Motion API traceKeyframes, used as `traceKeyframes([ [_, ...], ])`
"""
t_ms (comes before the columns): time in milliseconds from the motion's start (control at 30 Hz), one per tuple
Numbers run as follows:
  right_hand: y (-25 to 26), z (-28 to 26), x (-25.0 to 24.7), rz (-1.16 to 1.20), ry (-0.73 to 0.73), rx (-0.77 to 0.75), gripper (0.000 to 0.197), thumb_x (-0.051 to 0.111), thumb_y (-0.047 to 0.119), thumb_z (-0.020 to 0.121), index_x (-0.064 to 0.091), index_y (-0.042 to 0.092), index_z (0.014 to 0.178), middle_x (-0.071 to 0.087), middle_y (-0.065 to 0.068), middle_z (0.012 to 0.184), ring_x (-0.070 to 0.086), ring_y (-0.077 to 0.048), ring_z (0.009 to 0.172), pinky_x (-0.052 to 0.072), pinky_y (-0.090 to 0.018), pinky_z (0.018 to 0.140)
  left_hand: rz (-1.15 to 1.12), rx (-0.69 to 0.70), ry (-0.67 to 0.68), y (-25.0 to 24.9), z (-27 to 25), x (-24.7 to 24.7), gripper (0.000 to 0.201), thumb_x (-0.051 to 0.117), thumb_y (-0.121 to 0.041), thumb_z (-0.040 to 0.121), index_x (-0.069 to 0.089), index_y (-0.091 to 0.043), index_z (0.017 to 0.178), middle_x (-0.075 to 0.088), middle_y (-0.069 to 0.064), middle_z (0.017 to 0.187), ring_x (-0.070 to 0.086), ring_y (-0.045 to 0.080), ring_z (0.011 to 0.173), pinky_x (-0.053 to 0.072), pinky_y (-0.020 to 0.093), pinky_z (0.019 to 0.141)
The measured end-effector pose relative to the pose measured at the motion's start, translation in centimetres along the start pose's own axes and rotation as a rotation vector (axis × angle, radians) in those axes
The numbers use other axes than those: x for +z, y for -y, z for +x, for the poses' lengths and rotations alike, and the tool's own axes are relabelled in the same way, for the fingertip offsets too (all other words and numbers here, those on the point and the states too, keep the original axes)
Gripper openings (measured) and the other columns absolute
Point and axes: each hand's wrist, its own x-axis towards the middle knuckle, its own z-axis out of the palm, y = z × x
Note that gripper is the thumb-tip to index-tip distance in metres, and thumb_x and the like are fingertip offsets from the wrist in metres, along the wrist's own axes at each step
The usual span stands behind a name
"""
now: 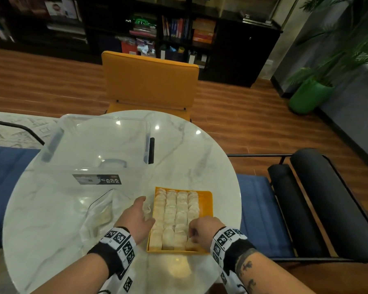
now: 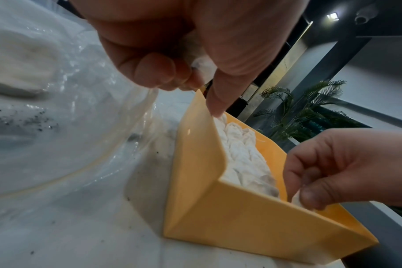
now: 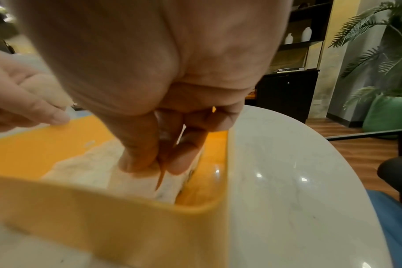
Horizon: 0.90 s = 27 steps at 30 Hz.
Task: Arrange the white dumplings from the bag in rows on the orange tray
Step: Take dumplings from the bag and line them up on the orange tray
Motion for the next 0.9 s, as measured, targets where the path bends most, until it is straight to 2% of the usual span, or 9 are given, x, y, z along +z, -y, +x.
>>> traceKeyframes([
  [200,-0.4,1.6,1.2,-0.127,-0.098,0.030,0.014,0.057,0.024,0.094,0.064,0.033,0.102,0.065,0.009,0.097,0.058,-0.022,0.099,0.042,-0.033,0.085,-0.003,0.001,0.016,-0.2,0.0,-0.2,0.074,0.065,-0.031,0.086,0.025,-0.025,0.148,0.064,0.007,0.121,0.063,0.022,0.106,0.049,0.029,0.088],
  [300,-0.3,1.9,1.0,-0.197,-0.105,0.019,0.014,0.059,0.026,0.094,0.066,0.032,0.104,0.066,0.004,0.106,0.058,-0.022,0.100,0.037,-0.034,0.087,-0.011,0.001,0.020,-0.1,0.0,-0.3,0.075,0.065,-0.031,0.085,0.026,-0.025,0.148,0.064,0.006,0.120,0.063,0.020,0.104,0.050,0.029,0.088],
  [400,-0.2,1.8,1.0,-0.230,-0.104,0.019,0.016,0.058,0.025,0.095,0.066,0.032,0.107,0.068,0.006,0.106,0.057,-0.021,0.100,0.035,-0.034,0.086,-0.015,0.011,0.021,-0.2,0.0,-0.3,0.075,0.066,-0.030,0.085,0.026,-0.025,0.148,0.064,0.006,0.119,0.062,0.020,0.105,0.050,0.028,0.088],
  [500,-0.1,1.6,1.0,-0.206,-0.110,0.019,0.018,0.058,0.023,0.094,0.065,0.031,0.108,0.069,0.006,0.106,0.056,-0.021,0.102,0.036,-0.034,0.091,-0.051,0.026,0.029,-0.4,-0.1,-0.4,0.073,0.065,-0.031,0.087,0.026,-0.026,0.148,0.063,0.006,0.120,0.061,0.019,0.103,0.047,0.026,0.086],
  [567,-0.1,1.4,0.8,-0.145,-0.122,0.024,0.020,0.059,0.022,0.093,0.064,0.031,0.111,0.069,0.005,0.108,0.056,-0.021,0.103,0.037,-0.033,0.091,-0.111,0.043,0.016,-0.4,-0.1,-0.4,0.066,0.063,-0.035,0.089,0.031,-0.026,0.145,0.060,0.008,0.122,0.060,0.020,0.107,0.046,0.026,0.088],
  [667,0.0,0.9,-0.1,0.038,-0.190,0.045,0.026,0.065,0.031,0.089,0.064,0.031,0.115,0.066,0.006,0.113,0.059,-0.020,0.105,0.044,-0.032,0.094,-0.246,0.089,-0.003,-0.7,-0.1,-0.4,0.037,0.059,-0.034,0.093,0.045,-0.026,0.126,0.060,0.001,0.107,0.059,0.014,0.095,0.044,0.026,0.081],
  [733,0.1,0.4,-0.9,0.241,-0.289,0.036,0.025,0.066,0.036,0.088,0.066,0.031,0.113,0.066,0.011,0.112,0.060,-0.012,0.102,0.048,-0.028,0.092,-0.359,0.127,0.045,-1.2,-0.5,-0.4,0.021,0.058,-0.027,0.094,0.046,-0.026,0.112,0.065,0.002,0.096,0.059,0.015,0.094,0.045,0.026,0.082],
  [800,0.8,-0.6,-2.0,0.403,-0.386,-0.025,0.024,0.065,0.039,0.090,0.066,0.032,0.113,0.064,0.017,0.111,0.057,0.000,0.092,0.045,-0.018,0.087,-0.418,0.176,0.123,-2.1,-1.1,-0.5,0.017,0.057,-0.022,0.095,0.045,-0.026,0.106,0.070,0.004,0.078,0.059,0.009,0.091,0.045,0.021,0.077],
  [900,2.7,-2.6,-3.8,0.570,-0.458,-0.169,0.029,0.067,0.038,0.090,0.065,0.034,0.119,0.062,0.018,0.109,0.056,-0.001,0.081,0.044,-0.012,0.077,-0.511,0.249,0.239,-3.8,-2.4,-0.9,0.019,0.058,-0.015,0.095,0.044,-0.021,0.104,0.071,-0.001,0.070,0.051,0.006,0.056,0.044,0.021,0.055],
])
